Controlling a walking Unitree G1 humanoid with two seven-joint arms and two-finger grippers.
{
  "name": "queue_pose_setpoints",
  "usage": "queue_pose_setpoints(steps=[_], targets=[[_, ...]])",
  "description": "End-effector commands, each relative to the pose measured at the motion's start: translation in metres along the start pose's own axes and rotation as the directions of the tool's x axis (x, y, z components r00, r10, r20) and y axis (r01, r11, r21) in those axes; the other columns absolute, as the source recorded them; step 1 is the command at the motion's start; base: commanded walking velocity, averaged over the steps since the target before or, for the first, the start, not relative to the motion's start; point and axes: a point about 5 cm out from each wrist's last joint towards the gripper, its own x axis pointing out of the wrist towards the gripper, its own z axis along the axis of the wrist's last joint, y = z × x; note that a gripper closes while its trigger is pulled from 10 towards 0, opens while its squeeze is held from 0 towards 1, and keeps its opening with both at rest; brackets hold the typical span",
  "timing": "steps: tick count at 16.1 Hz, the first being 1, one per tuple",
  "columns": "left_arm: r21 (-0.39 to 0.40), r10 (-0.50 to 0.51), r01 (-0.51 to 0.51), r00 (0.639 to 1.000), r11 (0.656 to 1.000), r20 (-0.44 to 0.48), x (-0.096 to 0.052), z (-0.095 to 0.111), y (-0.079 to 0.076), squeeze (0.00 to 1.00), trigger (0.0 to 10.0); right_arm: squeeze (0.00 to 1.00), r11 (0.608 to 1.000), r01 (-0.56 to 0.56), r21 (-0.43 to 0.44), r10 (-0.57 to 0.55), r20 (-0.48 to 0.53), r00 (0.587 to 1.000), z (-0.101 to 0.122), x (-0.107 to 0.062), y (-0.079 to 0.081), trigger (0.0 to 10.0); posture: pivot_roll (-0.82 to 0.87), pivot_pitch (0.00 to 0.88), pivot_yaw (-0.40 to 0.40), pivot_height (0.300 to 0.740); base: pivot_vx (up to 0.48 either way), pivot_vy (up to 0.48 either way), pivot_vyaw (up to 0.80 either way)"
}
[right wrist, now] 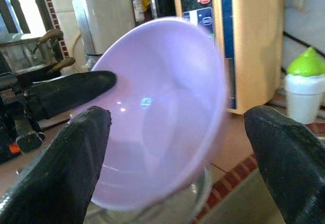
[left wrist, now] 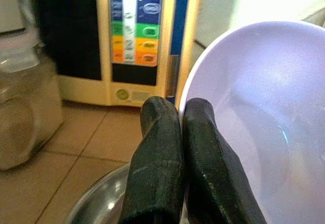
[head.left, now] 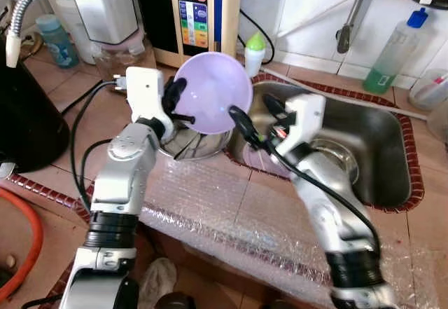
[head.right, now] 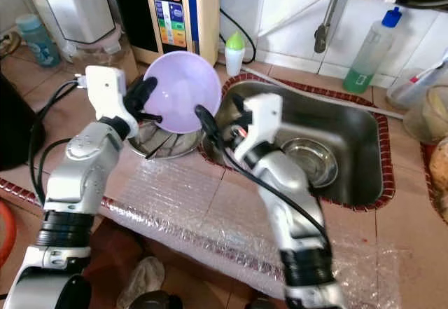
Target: Kitchen organization
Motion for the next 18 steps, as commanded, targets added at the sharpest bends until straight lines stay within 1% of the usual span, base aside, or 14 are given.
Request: queue_pose_setpoints(steps=[1,2,3,4,5,7,9,12,15,16,18], targets=[[0.025,-0.022,0.021,0.999,0.999,0.036,-0.001,0.007,-0.004,0.00,0.0,0.00,1.000,0.005,-0.011,-0.005,-0.005,1.000,-0.001,0.005,0.002,10.0,-0.02,0.000,0.039,0.740,0.000,0.000,0.00],[0.026,-0.032,0.031,0.999,0.999,0.043,-0.002,0.007,-0.006,0.00,0.0,0.00,1.000,0.022,-0.014,-0.022,-0.011,1.000,-0.003,0.007,0.001,10.0,-0.01,0.000,0.038,0.740,0.000,0.000,0.00],[0.027,-0.041,0.039,0.998,0.999,0.050,-0.003,0.008,-0.007,0.00,0.0,0.00,0.999,0.050,-0.011,-0.050,-0.016,0.999,-0.005,0.009,-0.001,7.3,-0.01,0.000,0.036,0.740,0.000,0.000,0.00],[0.029,-0.052,0.051,0.997,0.998,0.057,-0.004,0.008,-0.009,0.00,0.0,0.00,0.995,0.103,0.008,-0.103,0.004,0.995,-0.004,0.011,-0.006,0.0,-0.01,0.000,0.034,0.740,0.000,0.000,0.00],[0.027,-0.055,0.054,0.997,0.998,0.060,-0.004,0.008,-0.009,0.00,0.0,0.00,0.989,0.143,0.027,-0.144,0.019,0.989,-0.002,0.013,-0.011,0.0,0.00,0.000,0.034,0.740,0.000,0.000,0.00],[0.032,-0.066,0.064,0.995,0.997,0.070,-0.005,0.009,-0.010,0.00,0.0,0.00,0.965,0.238,0.112,-0.242,0.018,0.970,0.000,0.016,-0.024,0.0,0.00,0.000,0.035,0.740,0.000,0.000,0.00],[0.047,-0.080,0.077,0.994,0.996,0.078,-0.004,0.010,-0.013,0.00,0.0,0.00,0.952,0.273,0.140,-0.276,0.002,0.961,0.002,0.019,-0.029,0.0,0.00,0.000,0.036,0.740,0.000,0.000,0.00],[0.058,-0.097,0.092,0.990,0.994,0.099,-0.003,0.013,-0.016,0.00,0.0,0.00,0.948,0.268,0.172,-0.265,-0.039,0.963,0.001,0.023,-0.027,0.0,-0.01,0.000,0.036,0.740,0.000,0.000,0.00],[0.070,-0.110,0.103,0.988,0.992,0.106,-0.004,0.012,-0.018,0.00,0.0,0.00,0.956,0.219,0.196,-0.204,-0.094,0.974,-0.005,0.024,-0.021,0.0,-0.01,0.000,0.035,0.740,0.000,0.000,0.00],[0.072,-0.112,0.105,0.988,0.992,0.110,-0.003,0.012,-0.018,0.00,0.0,0.00,0.963,0.201,0.178,-0.184,-0.109,0.977,-0.006,0.023,-0.019,0.0,-0.01,0.000,0.035,0.740,0.000,0.000,0.00],[0.082,-0.116,0.107,0.987,0.991,0.113,-0.003,0.013,-0.019,0.00,0.0,0.00,0.961,0.210,0.180,-0.190,-0.124,0.974,-0.008,0.022,-0.020,0.0,-0.01,0.000,0.035,0.740,0.000,0.000,0.00]])
